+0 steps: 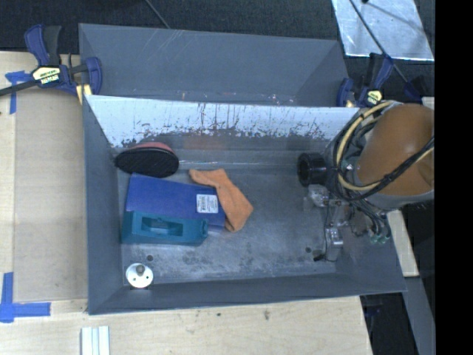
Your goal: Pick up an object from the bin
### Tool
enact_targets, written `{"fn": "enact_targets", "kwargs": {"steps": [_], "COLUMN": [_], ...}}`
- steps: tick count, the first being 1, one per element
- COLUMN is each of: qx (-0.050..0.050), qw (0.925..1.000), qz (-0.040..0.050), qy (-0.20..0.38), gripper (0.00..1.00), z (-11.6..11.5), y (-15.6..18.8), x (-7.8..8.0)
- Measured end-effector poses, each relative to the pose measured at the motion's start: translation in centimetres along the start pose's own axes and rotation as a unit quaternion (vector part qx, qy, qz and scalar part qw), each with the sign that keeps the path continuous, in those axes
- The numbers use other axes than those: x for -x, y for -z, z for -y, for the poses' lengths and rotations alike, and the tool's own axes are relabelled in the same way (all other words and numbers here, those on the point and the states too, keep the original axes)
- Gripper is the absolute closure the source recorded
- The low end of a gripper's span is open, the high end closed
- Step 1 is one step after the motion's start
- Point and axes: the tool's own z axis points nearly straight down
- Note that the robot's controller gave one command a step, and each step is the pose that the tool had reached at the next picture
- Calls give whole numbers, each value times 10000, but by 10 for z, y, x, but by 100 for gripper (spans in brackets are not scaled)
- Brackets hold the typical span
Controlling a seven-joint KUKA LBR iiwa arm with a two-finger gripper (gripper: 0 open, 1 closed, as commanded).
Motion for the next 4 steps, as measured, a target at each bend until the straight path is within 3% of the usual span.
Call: {"fn": "enact_targets", "kwargs": {"steps": [1, 2, 3, 4], "qx": [-6, -5, -7, -9], "qw": [10000, 9989, 9983, 9816], "qz": [41, 39, 65, 35], "qy": [17, 463, 585, 1910], "gripper": [0, 0, 0, 0], "z": [0, -56, -85, -57], "y": [4, -58, -28, -29], "x": [2, -10, 49, 24]}}
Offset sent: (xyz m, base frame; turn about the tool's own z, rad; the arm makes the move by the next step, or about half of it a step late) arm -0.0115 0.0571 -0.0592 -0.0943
